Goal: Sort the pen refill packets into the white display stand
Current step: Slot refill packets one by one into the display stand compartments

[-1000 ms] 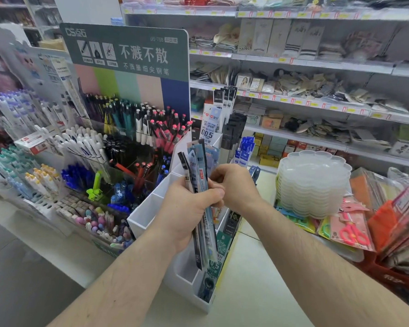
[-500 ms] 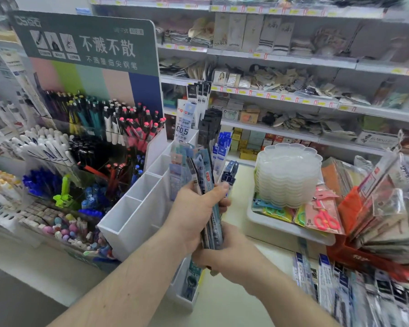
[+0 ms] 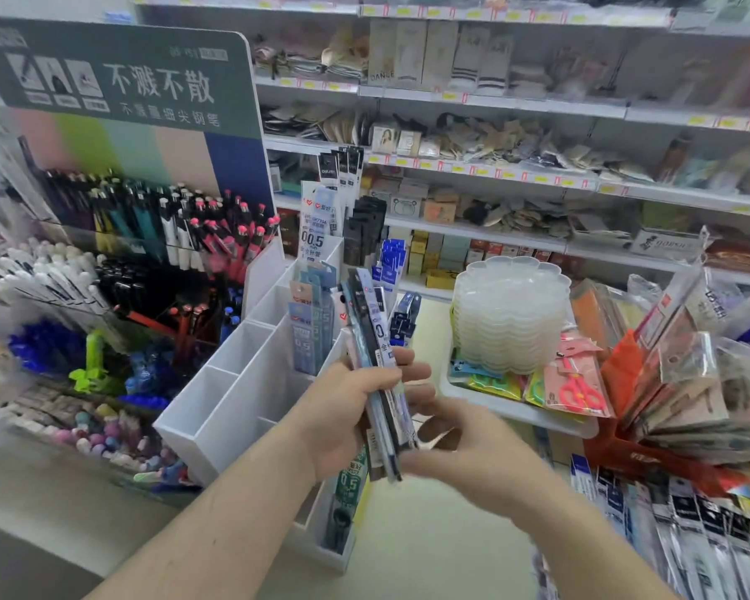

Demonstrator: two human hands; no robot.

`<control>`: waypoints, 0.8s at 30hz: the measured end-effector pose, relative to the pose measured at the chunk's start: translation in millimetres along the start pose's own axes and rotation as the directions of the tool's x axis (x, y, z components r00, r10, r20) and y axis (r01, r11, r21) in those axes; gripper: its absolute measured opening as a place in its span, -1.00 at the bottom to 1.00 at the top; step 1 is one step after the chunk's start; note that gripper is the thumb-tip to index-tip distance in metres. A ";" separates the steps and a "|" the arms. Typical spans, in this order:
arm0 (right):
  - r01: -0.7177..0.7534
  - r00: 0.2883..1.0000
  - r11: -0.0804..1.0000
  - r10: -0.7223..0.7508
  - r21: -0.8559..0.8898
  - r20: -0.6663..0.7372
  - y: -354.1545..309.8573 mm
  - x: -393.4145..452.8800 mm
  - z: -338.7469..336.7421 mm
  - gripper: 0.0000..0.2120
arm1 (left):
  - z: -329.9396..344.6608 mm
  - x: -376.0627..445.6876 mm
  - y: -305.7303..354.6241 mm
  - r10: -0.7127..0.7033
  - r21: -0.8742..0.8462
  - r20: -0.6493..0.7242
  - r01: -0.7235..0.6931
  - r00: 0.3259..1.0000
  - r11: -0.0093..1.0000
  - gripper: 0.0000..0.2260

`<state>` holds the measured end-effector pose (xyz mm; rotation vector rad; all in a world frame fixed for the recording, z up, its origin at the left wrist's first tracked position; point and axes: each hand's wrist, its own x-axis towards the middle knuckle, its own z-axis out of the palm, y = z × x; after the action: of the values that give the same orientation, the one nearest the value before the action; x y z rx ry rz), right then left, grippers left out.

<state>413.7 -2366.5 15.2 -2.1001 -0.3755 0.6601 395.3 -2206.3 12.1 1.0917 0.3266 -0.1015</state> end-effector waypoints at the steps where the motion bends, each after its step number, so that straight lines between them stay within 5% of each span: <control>1: 0.013 0.996 0.993 -0.003 0.114 -0.087 -0.6 0.2 -6.9 -0.39 | -3.5 -1.8 1.9 -0.019 -0.020 0.053 0.020 0.998 1.000 -0.78; 3: 0.087 0.964 0.943 0.002 0.320 -0.266 -2.1 3.3 -15.6 -0.54 | -8.4 -4.3 1.2 -0.055 -0.048 0.135 0.062 0.989 0.997 -0.75; 6: 0.233 0.914 0.913 -0.088 0.336 -0.395 -17.3 5.6 -13.0 -0.82 | -10.2 -7.0 -2.8 -0.059 -0.050 0.177 0.069 0.982 0.996 -0.75; 13: 0.220 0.916 0.958 -0.139 0.182 -0.375 -30.3 19.4 6.9 -0.82 | -13.3 -10.2 -4.3 -0.004 0.135 0.212 -0.025 0.977 0.991 -0.61; 18: 0.249 0.947 0.881 -0.133 0.402 -0.294 -27.5 18.1 4.0 -0.83 | -20.9 -13.1 -4.4 -0.013 0.056 0.163 0.004 0.986 0.998 -0.57; 24: 0.200 0.961 0.798 -0.046 0.569 -0.273 -22.4 18.0 1.6 -0.83 | -22.3 -18.6 -2.0 0.015 0.155 0.026 -0.019 1.000 0.988 -0.69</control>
<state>426.9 -2343.9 27.2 -1.5095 -0.1343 0.3633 372.4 -2189.0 6.7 1.2463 0.2912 -0.1268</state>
